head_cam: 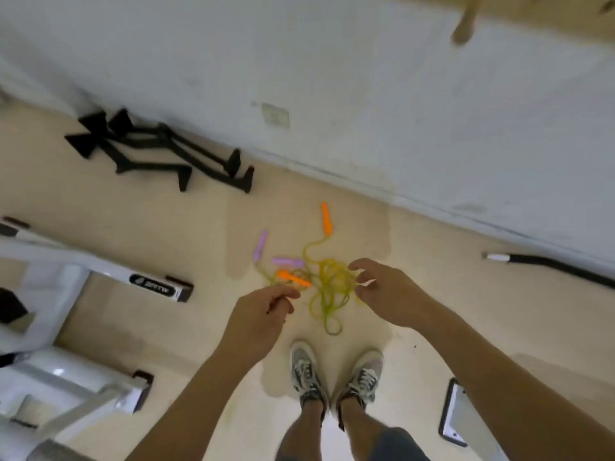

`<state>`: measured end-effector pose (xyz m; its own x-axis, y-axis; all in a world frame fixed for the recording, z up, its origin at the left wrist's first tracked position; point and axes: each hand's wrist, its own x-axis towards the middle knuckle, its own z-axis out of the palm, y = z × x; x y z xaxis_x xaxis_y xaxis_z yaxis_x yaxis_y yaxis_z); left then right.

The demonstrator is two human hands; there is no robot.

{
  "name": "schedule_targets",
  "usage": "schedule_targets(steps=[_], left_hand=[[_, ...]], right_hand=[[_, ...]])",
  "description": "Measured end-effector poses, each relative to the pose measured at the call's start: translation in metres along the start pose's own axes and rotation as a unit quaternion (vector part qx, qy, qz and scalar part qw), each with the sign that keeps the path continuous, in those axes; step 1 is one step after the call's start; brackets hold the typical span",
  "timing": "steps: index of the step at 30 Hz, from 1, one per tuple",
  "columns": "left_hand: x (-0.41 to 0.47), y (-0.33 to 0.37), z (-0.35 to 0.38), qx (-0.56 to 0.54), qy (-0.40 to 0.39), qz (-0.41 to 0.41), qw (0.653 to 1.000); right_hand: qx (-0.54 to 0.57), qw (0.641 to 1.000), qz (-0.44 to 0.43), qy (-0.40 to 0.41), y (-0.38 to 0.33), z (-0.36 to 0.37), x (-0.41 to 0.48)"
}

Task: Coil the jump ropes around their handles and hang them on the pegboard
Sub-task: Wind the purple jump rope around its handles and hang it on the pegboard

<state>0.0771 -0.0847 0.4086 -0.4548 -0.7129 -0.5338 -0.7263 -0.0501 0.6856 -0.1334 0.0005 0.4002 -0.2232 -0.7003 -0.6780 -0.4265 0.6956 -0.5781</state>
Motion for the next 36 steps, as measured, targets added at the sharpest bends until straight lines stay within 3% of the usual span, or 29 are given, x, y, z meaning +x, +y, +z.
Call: schedule_targets(steps=[5,9,13,17,22,24,27,28,30,32,36], left_hand=[[0.091,-0.166,0.132,0.047,-0.058,-0.087,0.993],[0.168,-0.273,0.251,0.127,-0.13,-0.071,0.981],[0.24,-0.335,0.345,0.218,-0.172,-0.012,0.961],[0.26,-0.347,0.384,0.248,-0.148,-0.039,0.957],[0.229,-0.259,0.306,0.038,-0.055,0.029,0.997],[0.203,-0.193,0.245,-0.036,-0.03,0.065,0.997],[0.145,-0.079,0.15,-0.132,-0.054,0.123,0.982],[0.124,-0.041,0.121,-0.147,-0.059,0.144,0.977],[0.078,0.034,0.068,-0.186,-0.047,0.169,0.967],[0.034,0.102,0.021,-0.249,-0.023,0.185,0.95],[-0.046,0.208,-0.057,-0.366,0.021,0.21,0.906]], right_hand=[[0.15,0.984,0.098,0.002,0.133,0.122,0.137],[0.371,0.899,0.231,0.039,0.232,0.199,0.225],[0.456,0.848,0.27,0.021,0.31,0.252,0.286],[0.542,0.801,0.252,-0.016,0.335,0.269,0.305],[0.598,0.757,0.239,0.109,0.3,0.224,0.262],[0.592,0.78,0.189,0.077,0.262,0.185,0.221],[0.432,0.901,0.015,-0.049,0.175,0.122,0.147],[0.37,0.925,-0.022,-0.079,0.139,0.104,0.123],[0.208,0.974,-0.083,-0.041,0.075,0.074,0.075],[0.068,0.985,-0.149,0.061,0.028,0.051,0.038],[0.071,0.976,-0.194,0.072,-0.045,0.015,-0.041]])
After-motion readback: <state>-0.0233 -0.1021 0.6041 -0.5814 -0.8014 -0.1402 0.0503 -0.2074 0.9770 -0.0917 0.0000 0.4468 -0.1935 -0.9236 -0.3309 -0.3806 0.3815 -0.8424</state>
